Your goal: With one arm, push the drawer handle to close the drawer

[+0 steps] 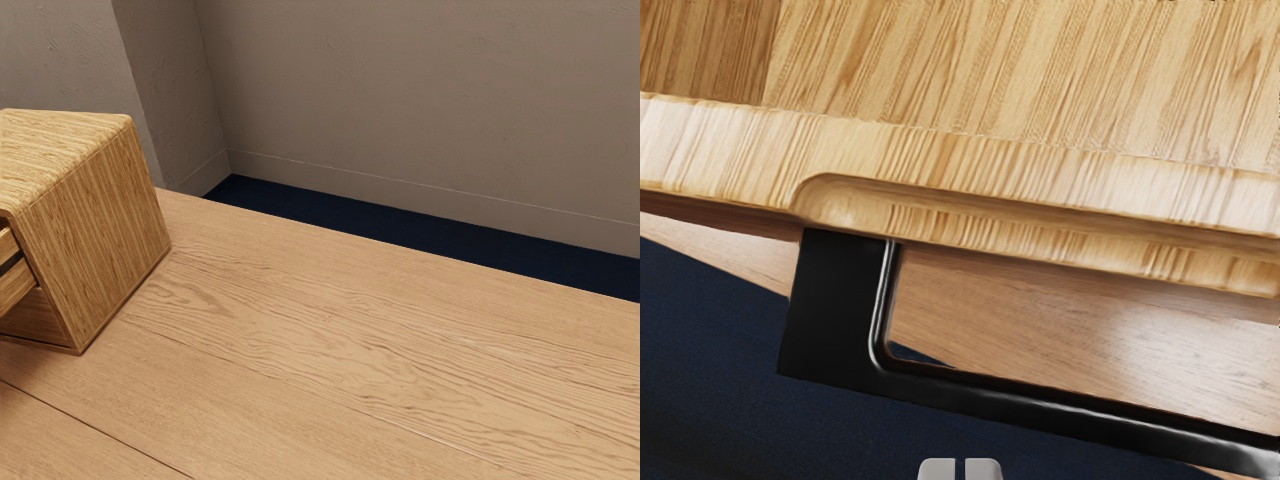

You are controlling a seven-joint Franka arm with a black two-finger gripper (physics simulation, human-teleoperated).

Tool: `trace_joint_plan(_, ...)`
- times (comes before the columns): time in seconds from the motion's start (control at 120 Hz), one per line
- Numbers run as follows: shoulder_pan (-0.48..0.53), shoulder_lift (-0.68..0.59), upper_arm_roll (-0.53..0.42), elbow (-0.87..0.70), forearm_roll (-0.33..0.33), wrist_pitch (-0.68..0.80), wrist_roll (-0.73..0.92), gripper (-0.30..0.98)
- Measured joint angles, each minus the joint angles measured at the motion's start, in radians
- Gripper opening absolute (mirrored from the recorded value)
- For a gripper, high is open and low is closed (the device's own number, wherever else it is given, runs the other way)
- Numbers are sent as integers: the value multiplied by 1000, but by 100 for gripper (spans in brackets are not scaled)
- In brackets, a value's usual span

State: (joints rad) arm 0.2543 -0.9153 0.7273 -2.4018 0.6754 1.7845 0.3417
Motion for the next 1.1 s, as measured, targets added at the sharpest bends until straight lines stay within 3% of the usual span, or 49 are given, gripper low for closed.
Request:
trace_joint_plan(0.558,-6,0,22,-28,-1,13,14,-10)
trace_joint_plan(1.1,-43,125,23,-2,-12,78,20,-10)
